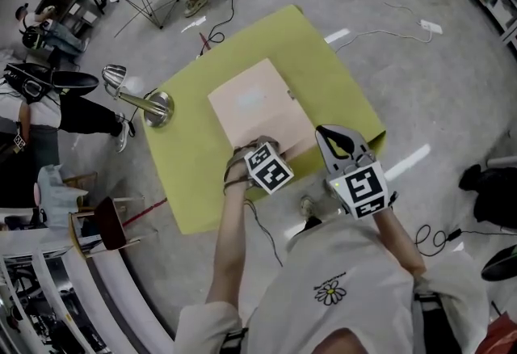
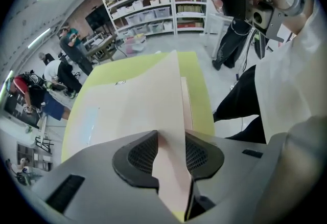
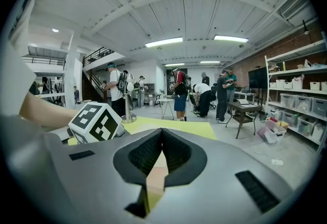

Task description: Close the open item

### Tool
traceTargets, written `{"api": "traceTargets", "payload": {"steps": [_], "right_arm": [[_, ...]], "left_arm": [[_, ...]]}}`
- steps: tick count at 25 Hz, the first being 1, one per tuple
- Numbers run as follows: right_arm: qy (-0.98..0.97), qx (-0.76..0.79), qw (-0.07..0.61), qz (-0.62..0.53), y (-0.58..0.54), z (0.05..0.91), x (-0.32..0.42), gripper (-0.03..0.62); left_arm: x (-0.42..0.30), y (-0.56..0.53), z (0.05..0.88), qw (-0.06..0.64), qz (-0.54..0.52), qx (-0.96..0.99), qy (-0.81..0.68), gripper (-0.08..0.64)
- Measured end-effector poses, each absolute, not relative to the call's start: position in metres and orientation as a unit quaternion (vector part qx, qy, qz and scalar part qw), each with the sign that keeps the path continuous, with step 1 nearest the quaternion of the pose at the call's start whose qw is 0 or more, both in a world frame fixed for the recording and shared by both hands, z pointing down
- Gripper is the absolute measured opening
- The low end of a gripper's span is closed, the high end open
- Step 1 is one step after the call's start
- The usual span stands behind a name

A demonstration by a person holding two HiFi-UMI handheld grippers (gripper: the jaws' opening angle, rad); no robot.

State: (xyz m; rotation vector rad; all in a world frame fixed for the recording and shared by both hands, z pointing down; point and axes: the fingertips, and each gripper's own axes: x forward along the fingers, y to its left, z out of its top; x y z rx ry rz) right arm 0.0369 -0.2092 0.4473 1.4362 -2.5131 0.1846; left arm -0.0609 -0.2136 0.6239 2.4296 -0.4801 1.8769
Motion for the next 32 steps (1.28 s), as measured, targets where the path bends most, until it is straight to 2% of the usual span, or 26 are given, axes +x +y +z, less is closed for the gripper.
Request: {"api": "traceTargets", "payload": {"steps": [5,7,8,9,28,32], "right_arm": [[-0.859,0.493,0.123,0.064,-0.209,0.448,0.037,0.012],[-0.858,0.495,0.123,0.065,-0.209,0.447,0.038,0.012],[-0.857,0.497,0.123,0.066,-0.209,0.447,0.039,0.012],[-0.855,0.499,0.124,0.067,-0.21,0.448,0.041,0.012],[-0.855,0.502,0.113,0.066,-0.208,0.447,0.052,0.012],[-0.856,0.503,0.107,0.054,-0.213,0.436,0.052,0.012]], "left_arm": [[-0.061,-0.206,0.623,0.053,0.603,0.787,-0.12,0.143],[-0.061,-0.195,0.623,0.091,0.611,0.784,-0.07,0.239],[-0.06,-0.195,0.623,0.098,0.614,0.781,-0.06,0.237],[-0.06,-0.197,0.623,0.096,0.616,0.78,-0.061,0.167],[-0.058,-0.196,0.62,0.07,0.614,0.782,-0.083,0.167],[-0.056,-0.208,0.591,0.056,0.58,0.803,-0.124,0.133]]}}
